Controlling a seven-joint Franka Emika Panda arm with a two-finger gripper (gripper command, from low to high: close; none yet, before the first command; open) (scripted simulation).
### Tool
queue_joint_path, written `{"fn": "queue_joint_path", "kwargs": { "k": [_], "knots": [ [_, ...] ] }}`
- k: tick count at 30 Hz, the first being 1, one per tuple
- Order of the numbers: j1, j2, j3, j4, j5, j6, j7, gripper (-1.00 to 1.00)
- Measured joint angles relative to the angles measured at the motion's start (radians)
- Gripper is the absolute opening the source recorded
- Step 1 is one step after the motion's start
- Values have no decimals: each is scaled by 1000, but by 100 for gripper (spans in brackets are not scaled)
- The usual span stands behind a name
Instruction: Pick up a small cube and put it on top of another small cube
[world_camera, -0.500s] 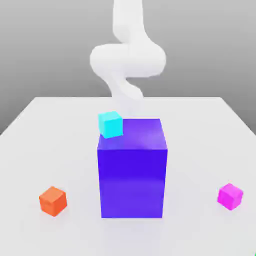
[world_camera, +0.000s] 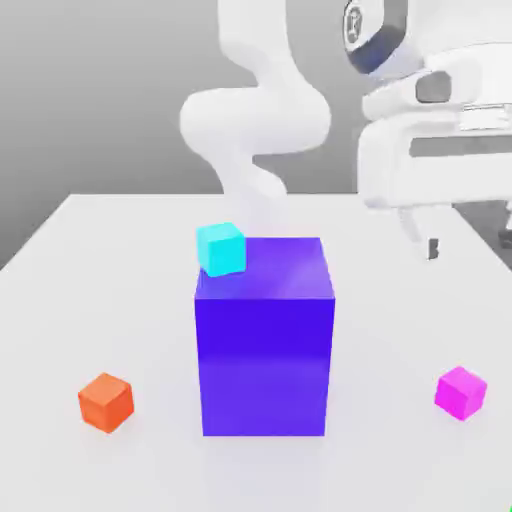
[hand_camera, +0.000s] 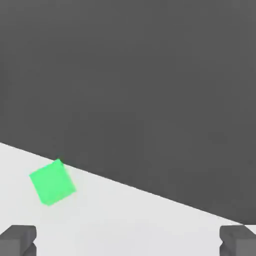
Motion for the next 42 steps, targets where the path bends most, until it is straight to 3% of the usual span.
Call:
{"fn": "queue_joint_path", "kwargs": {
  "k": [8,14,15,22,28,42],
  "knots": [
    [140,300,69,-91,-122,139,118,0],
    [274,520,-72,-64,-288,290,248,0],
    [293,545,-95,-58,-305,309,262,-100],
    [294,546,-96,-58,-307,311,264,-100],
    [203,367,28,-91,-141,168,131,-100],
    [100,553,4,396,-134,-141,-188,-100]
  ]
}}
